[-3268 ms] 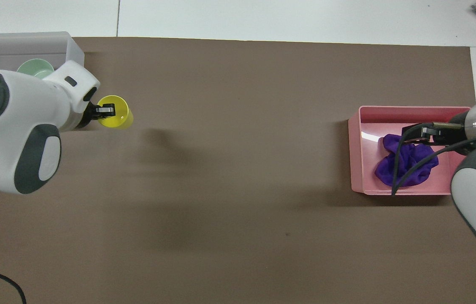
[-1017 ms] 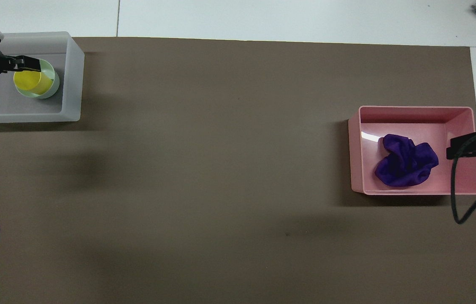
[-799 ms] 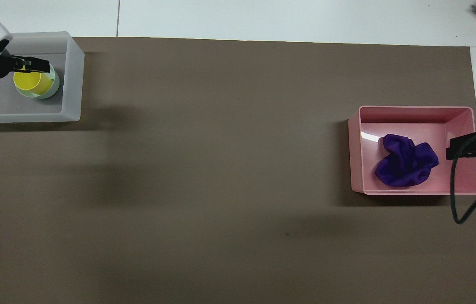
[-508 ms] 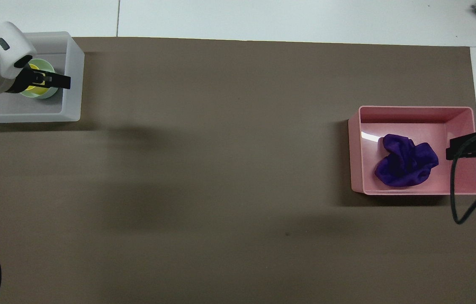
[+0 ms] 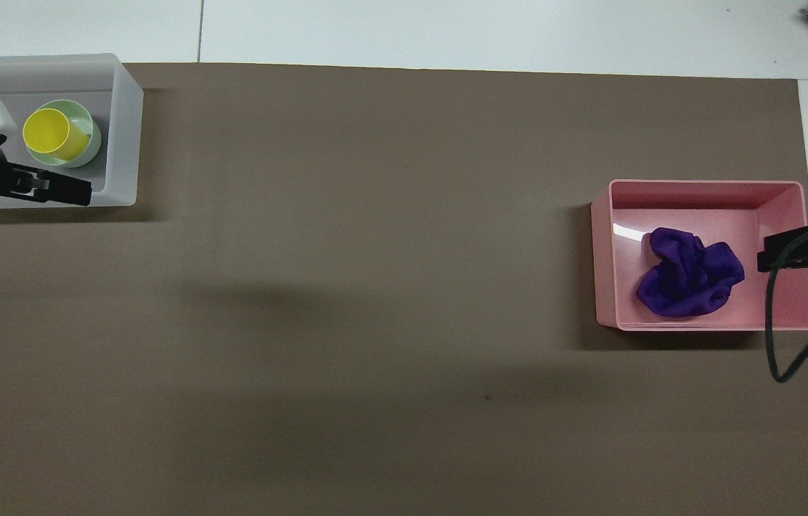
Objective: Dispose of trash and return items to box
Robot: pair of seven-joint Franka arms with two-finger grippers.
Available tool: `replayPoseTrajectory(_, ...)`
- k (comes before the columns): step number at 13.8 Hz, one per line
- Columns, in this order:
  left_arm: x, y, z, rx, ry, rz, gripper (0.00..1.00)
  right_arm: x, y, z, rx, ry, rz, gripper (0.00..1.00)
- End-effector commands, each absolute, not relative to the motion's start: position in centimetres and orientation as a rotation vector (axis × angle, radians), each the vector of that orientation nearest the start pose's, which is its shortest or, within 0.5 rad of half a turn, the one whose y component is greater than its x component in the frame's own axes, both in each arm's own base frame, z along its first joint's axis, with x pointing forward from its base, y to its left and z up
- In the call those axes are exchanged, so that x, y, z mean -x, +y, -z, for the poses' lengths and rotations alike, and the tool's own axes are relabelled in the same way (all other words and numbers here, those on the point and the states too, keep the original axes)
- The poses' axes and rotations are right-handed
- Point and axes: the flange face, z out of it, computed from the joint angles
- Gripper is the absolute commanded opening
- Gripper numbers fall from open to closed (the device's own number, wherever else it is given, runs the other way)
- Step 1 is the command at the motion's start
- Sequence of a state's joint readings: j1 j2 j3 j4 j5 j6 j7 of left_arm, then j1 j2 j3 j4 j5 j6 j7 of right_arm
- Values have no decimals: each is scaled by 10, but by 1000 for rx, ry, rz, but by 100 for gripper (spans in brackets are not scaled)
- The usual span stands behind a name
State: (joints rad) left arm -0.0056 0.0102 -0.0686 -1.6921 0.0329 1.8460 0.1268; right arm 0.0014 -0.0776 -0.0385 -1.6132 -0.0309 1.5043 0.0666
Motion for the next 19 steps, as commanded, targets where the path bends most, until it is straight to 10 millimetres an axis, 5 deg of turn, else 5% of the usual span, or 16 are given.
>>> replayPoseTrajectory(1,-570,-37,-610,3100,330,176,100,-520,-28,-648,3122,123,-36,100)
replayPoseTrajectory(7,-545,-36,-620,3138,305,59,100,-518,-32,-647,3154,106,-35,100)
replayPoseTrajectory(19,-544,-24,-623,3137,200,63,100,-519,-27,-647,3142,118,-17,100)
